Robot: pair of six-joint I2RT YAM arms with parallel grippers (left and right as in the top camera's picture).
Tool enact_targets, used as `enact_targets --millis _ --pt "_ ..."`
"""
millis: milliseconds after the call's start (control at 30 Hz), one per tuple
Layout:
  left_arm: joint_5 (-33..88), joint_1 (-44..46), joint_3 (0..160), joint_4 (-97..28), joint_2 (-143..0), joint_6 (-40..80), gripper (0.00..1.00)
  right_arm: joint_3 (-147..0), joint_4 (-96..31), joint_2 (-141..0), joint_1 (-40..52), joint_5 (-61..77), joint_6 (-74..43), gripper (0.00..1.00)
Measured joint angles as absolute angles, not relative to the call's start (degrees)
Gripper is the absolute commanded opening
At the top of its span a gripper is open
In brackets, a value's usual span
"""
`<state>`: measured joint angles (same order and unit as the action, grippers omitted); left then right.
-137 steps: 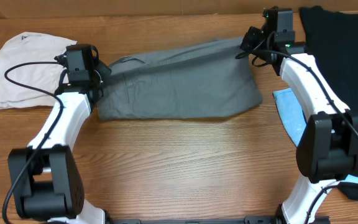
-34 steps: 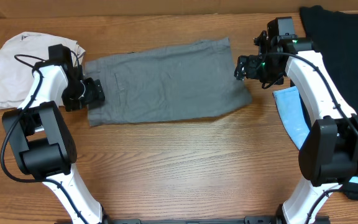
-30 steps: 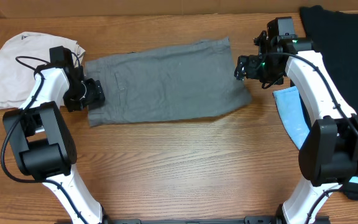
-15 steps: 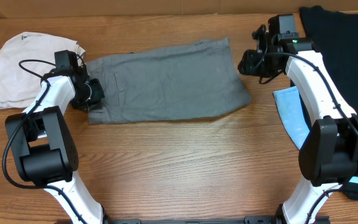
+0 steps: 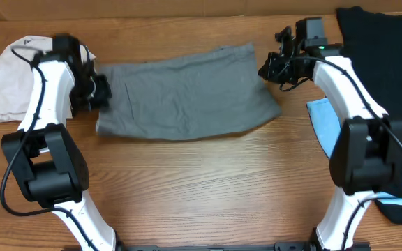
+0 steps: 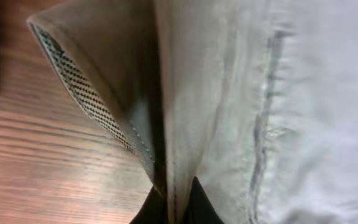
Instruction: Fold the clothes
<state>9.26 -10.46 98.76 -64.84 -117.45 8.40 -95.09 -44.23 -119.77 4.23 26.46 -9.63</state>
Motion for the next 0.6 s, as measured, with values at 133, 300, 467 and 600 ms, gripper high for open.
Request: enact_targets --millis 133,300,467,600 --pt "9.56 -10.07 105.97 -69.84 -117.43 7.38 0.04 -94.72 -44.27 -124.55 4.23 27.09 -10.39 0.04" --pt "10.55 -8.45 112.64 -72.93 -117.43 5.85 0.04 -94.39 -45.08 -126.87 4.47 28.29 -11.4 0.04" --pt "10.74 -4.8 117.99 -73.73 -117.43 4.45 0.04 -94.39 -45.69 -127.37 6.02 29.34 -12.36 0.04" --pt "10.92 -1.85 120.64 -72.82 -117.43 4.27 0.04 -94.39 -45.89 -127.37 7.38 29.85 -13.76 0.04"
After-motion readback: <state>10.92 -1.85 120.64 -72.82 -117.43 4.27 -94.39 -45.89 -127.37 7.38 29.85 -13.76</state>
